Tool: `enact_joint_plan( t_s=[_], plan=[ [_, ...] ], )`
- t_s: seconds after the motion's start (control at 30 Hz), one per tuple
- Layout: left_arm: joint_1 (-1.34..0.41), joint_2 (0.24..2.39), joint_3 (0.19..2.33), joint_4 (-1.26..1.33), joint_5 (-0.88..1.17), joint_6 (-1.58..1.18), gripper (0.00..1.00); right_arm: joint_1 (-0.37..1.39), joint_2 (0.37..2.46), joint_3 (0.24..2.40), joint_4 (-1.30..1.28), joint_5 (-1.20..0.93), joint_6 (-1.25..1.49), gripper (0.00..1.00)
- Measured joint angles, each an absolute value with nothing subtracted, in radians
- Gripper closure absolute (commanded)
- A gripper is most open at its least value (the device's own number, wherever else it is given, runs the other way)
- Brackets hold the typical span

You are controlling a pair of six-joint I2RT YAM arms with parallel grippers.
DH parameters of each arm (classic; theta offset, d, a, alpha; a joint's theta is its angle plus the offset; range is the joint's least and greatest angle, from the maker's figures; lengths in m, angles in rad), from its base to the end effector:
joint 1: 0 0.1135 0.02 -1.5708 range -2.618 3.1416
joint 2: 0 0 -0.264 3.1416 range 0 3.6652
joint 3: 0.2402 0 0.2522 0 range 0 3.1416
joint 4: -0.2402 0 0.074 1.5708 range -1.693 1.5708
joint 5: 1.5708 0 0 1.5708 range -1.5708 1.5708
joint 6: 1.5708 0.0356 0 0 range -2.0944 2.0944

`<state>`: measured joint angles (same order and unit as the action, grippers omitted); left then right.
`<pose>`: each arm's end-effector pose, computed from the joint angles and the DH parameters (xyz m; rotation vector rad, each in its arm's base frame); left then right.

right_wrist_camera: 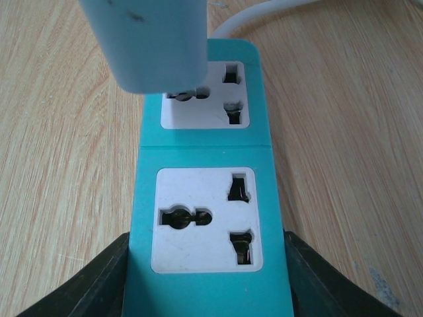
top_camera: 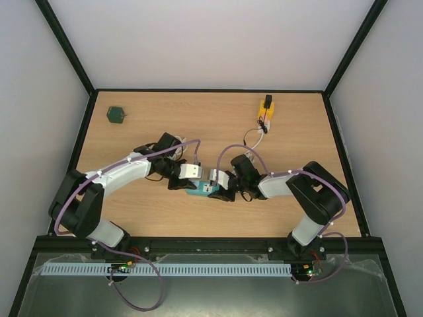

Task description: Pull the plug off the socket

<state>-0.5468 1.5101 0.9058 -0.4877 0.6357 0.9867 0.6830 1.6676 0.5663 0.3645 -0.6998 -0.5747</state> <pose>0.2341 -0.1673 0.1961 1.8541 1.6390 -0.6607 0.2065 0.1975 0.1169 -1.5896 1.5779 0.8587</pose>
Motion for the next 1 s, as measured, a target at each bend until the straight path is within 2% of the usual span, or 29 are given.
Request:
enact_joint_plan(
  t_s=[0.2,0.4,0.7,1.0],
  plan=[
    [-0.501,1.485,0.941,-0.538,0.665,0.974,0.77,0.683,1.668,0.566,0.364,-0.7,-0.575,0.89],
    [-0.352,1.452,0.99,-0.553,0.711,0.904,0.77,0.683,1.668,0.566,0.365,-0.7,-0.575,0.89],
    [-0.067,1.464,1.066,-0.503,0.793,0.675,0.74,0.683,1.668,0.566,0.365,-0.7,-0.575,0.88],
    [0.251,1.625,1.148,-0.355,0.81,0.388,0.7,0.683,1.668,0.566,0.364,-0.7,-0.575,0.88]
  ],
)
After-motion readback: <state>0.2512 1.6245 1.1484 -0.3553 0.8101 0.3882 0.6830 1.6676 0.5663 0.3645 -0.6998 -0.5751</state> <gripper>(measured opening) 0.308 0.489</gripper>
